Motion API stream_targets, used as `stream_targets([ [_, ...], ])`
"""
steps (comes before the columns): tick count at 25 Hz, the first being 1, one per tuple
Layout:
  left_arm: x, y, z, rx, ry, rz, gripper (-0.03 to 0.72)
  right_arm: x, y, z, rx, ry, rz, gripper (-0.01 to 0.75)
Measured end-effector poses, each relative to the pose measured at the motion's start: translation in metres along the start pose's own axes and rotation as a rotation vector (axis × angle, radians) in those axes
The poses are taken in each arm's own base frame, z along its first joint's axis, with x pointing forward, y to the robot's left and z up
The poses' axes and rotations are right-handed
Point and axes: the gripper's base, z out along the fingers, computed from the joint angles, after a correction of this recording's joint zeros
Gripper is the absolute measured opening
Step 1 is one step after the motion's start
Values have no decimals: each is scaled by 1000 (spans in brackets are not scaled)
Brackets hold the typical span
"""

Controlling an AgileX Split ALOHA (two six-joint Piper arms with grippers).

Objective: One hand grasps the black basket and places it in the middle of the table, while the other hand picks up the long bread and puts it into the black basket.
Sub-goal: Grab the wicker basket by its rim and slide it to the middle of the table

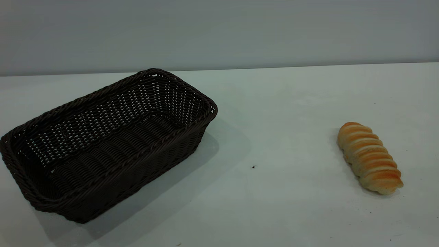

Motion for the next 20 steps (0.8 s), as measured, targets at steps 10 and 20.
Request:
stream_targets([
  [10, -1, 1, 1, 49, 1, 61, 573, 0, 0, 0, -33, -1, -23, 278],
  [20, 1, -8, 0, 164, 12, 103, 573, 0, 2, -1, -136, -5, -95, 278],
])
